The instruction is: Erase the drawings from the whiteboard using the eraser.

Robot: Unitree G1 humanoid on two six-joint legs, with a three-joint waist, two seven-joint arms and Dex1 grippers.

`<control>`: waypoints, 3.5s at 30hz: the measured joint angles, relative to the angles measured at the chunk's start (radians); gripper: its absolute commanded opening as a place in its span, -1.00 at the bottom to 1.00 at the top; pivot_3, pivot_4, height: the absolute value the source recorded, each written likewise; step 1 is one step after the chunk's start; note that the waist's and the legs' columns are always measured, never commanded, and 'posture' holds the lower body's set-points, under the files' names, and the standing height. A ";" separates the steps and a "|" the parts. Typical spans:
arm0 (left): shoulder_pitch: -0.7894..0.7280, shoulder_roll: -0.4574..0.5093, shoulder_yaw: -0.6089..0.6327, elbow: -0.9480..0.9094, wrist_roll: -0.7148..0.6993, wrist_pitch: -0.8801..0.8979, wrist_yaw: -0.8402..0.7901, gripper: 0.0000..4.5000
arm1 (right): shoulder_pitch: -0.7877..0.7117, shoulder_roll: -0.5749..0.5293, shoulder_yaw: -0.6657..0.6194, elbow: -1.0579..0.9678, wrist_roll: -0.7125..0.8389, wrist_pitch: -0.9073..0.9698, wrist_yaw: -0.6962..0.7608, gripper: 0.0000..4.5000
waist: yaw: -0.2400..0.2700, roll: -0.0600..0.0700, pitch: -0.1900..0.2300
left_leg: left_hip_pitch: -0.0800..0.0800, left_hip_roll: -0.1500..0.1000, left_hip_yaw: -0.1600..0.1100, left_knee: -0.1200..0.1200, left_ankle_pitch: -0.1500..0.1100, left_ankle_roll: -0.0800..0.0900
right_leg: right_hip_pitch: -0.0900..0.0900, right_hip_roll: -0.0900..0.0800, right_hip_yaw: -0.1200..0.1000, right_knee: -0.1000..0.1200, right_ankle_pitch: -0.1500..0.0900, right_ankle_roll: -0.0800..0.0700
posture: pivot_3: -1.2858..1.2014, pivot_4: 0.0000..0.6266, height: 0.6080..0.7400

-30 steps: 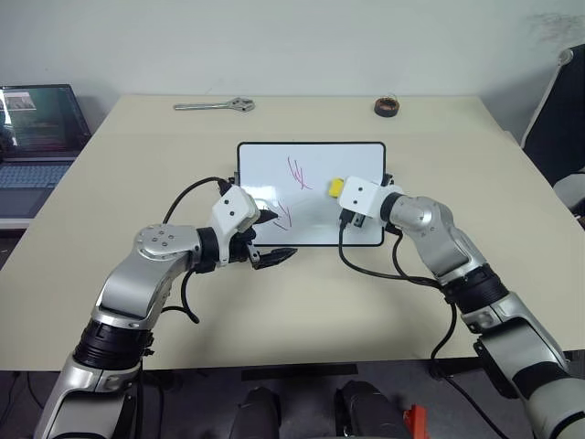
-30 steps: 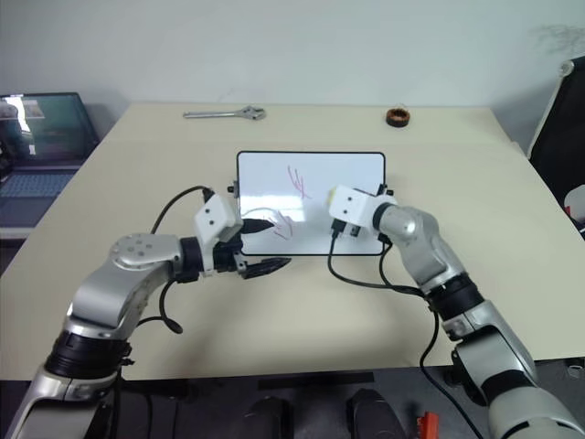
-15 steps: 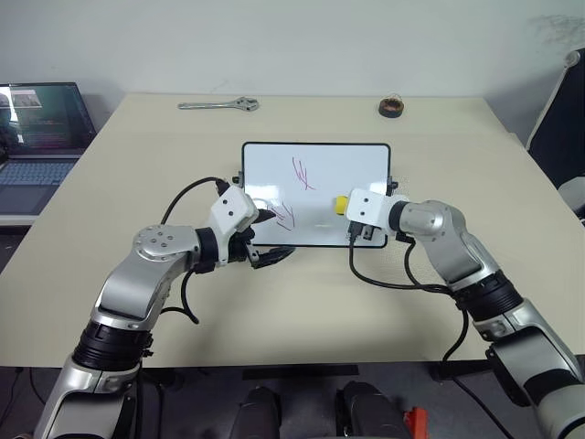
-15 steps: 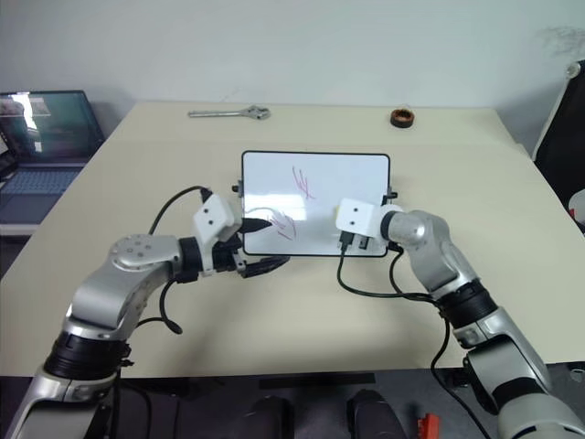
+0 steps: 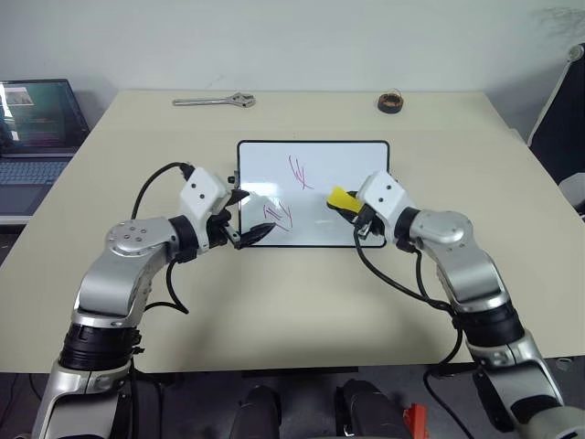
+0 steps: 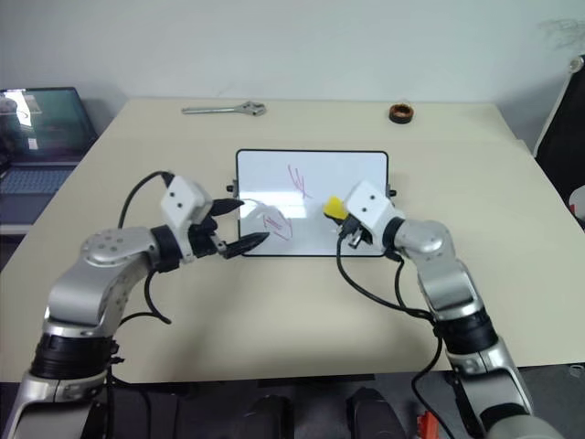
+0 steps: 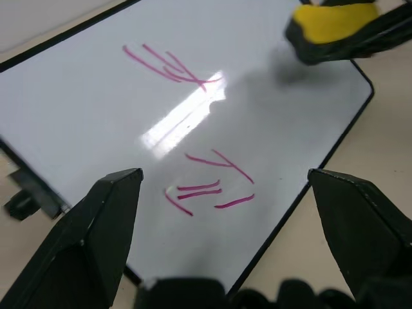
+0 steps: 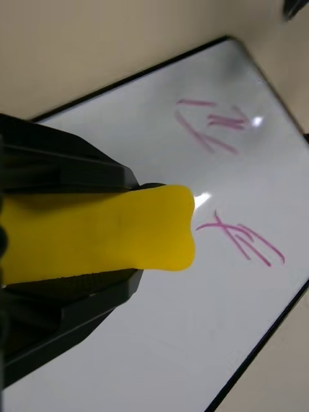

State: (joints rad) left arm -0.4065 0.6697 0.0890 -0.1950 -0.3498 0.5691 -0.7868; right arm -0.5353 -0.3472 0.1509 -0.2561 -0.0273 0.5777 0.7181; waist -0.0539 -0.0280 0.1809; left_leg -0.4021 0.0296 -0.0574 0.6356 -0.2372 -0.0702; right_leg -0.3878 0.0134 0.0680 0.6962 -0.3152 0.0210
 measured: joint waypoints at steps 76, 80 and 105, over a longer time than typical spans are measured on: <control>0.156 0.014 0.092 -0.070 -0.038 0.007 0.117 1.00 | -0.581 0.192 0.206 1.215 -0.268 -0.778 -0.114 -0.48 | -0.004 0.000 -0.001 | 0.019 0.000 0.001 -0.001 0.001 0.000 | 0.015 -0.001 0.000 0.002 0.000 -0.001 | 0.03 -0.52 1.00; 0.139 0.013 0.072 -0.068 -0.037 0.003 0.114 1.00 | -0.641 0.178 0.179 1.269 -0.277 -0.760 -0.297 -0.48 | 0.000 0.000 -0.001 | 0.018 -0.001 0.000 -0.001 0.001 0.000 | 0.015 -0.001 0.000 0.003 0.000 -0.001 | 0.03 -0.52 1.00; 0.121 0.008 0.054 -0.043 -0.033 -0.008 0.101 1.00 | -0.564 0.107 0.236 1.121 -0.351 -0.785 -0.208 -0.48 | -0.003 -0.001 -0.001 | 0.020 0.000 0.002 -0.005 0.001 0.000 | 0.015 -0.001 0.001 0.001 0.000 -0.001 | 0.03 -0.52 1.00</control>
State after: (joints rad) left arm -0.2856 0.6775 0.1431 -0.2380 -0.3831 0.5607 -0.6856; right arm -1.0994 -0.2400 0.3871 0.8645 -0.3783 -0.2075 0.5096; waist -0.0569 -0.0293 0.1798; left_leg -0.3822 0.0294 -0.0555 0.6303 -0.2364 -0.0707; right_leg -0.3727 0.0124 0.0694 0.6969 -0.3147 0.0198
